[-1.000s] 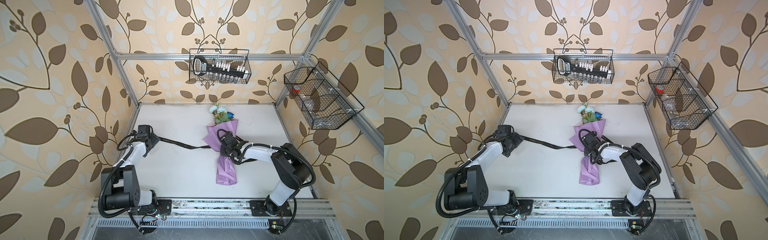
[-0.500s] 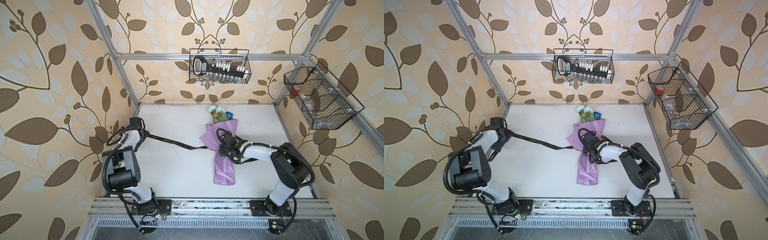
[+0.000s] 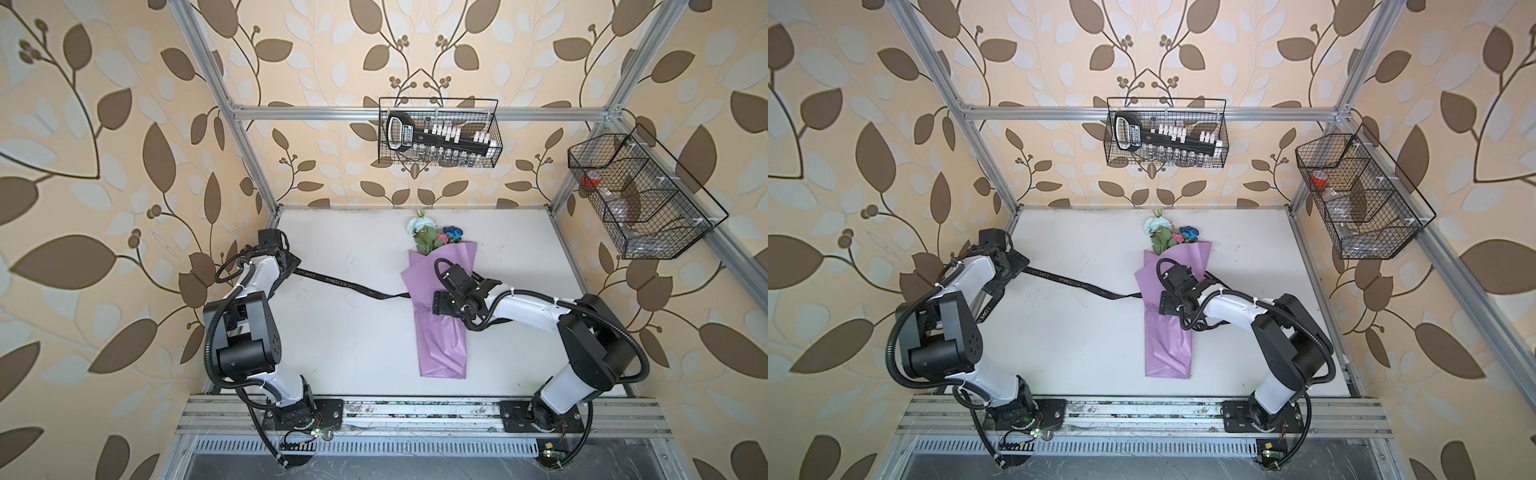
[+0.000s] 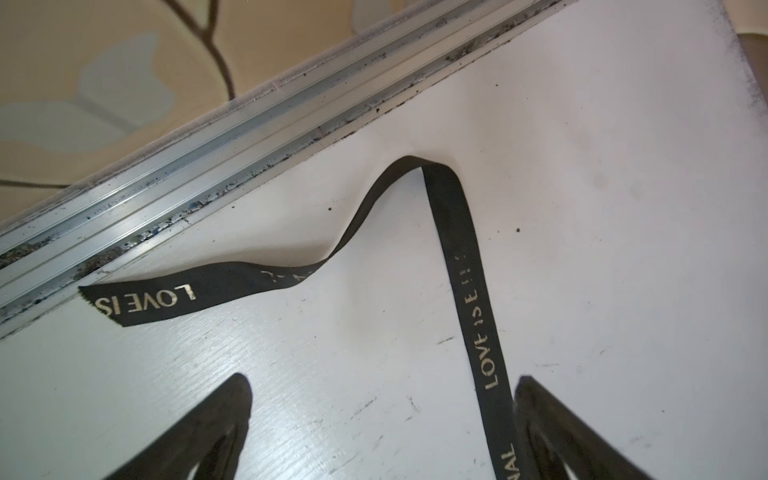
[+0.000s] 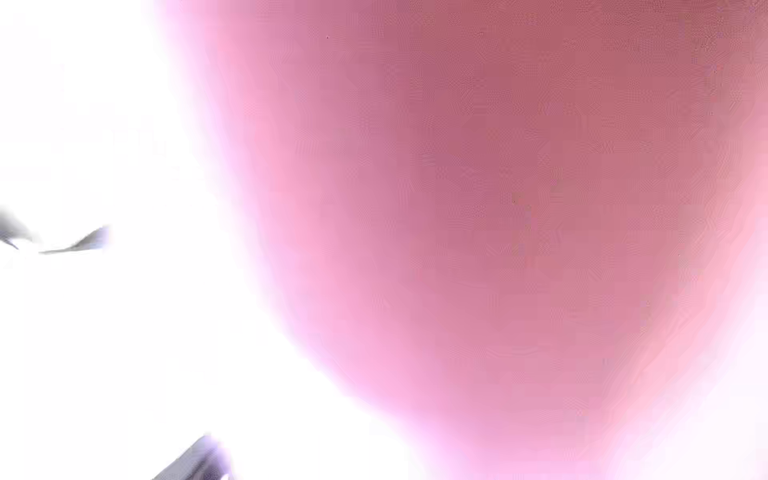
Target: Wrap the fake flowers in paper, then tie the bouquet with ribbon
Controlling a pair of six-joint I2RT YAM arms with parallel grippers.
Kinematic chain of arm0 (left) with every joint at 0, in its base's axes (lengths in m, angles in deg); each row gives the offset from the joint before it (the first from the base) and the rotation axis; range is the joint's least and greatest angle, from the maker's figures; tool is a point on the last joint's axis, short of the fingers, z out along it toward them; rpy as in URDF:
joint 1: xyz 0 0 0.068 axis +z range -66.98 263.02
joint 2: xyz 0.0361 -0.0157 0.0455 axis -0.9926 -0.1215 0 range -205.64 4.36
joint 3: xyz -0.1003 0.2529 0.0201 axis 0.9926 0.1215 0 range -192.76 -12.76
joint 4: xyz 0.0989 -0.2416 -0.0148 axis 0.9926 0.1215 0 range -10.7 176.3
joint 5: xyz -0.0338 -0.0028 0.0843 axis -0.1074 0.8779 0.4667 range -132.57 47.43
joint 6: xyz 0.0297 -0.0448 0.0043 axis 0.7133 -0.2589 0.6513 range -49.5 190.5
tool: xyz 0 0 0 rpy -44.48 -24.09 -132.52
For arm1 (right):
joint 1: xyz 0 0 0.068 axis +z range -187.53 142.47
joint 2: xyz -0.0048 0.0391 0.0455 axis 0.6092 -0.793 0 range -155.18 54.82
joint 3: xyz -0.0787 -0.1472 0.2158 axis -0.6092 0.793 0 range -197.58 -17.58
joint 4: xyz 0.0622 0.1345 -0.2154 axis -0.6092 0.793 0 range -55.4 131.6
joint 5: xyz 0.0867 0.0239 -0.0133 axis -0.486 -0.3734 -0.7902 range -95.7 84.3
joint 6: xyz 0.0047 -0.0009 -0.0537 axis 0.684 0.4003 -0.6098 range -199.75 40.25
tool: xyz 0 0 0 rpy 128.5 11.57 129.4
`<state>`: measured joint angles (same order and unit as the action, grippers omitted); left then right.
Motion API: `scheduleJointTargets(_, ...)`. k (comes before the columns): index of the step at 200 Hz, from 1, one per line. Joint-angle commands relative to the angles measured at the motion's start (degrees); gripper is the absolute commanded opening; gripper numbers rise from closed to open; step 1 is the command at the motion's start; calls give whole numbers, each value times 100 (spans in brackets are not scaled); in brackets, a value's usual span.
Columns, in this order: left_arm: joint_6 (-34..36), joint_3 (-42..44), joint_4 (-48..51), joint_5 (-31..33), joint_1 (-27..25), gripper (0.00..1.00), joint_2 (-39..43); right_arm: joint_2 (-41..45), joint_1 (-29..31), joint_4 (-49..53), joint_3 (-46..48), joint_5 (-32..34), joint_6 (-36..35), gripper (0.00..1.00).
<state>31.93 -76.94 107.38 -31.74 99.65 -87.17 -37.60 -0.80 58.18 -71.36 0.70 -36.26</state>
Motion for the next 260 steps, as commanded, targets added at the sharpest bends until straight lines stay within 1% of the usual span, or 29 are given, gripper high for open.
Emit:
scheduleJointTargets(1,152,-154,129,26,61,99,402,274,-42,394,3,-120,-140,91)
scheduleJointTargets(17,121,-166,128,-89,63,99,432,345,-100,389,20,-213,-221,94)
scheduleJointTargets(49,104,-113,91,-191,62,99,486,432,-186,432,33,-174,-243,94)
scheduleJointTargets(79,189,-136,145,-214,61,99,557,866,-614,694,26,27,-420,92)
scheduleJointTargets(105,227,-119,146,-237,60,99,676,1436,-1253,884,171,196,-559,89)
scheduleJointTargets(139,241,-28,83,-395,60,99,792,2109,-2182,974,849,236,-526,79)
scheduleJointTargets(165,254,11,69,-411,60,99,840,2594,-2849,906,1456,227,-448,78)
scheduleJointTargets(180,254,11,58,-448,61,99,847,2755,-3080,778,1724,267,-404,78)
scheduleJointTargets(205,263,27,4,-524,60,99,849,2611,-3334,483,1821,455,-568,76)
scheduleJointTargets(230,237,40,-33,-649,61,99,847,1966,-3462,370,1457,1007,-767,72)
scheduleJointTargets(243,257,25,-30,-653,61,99,847,1643,-3636,238,1338,818,-943,66)
scheduleJointTargets(260,275,11,6,-569,60,99,847,1339,-3743,108,1248,595,-1091,63)
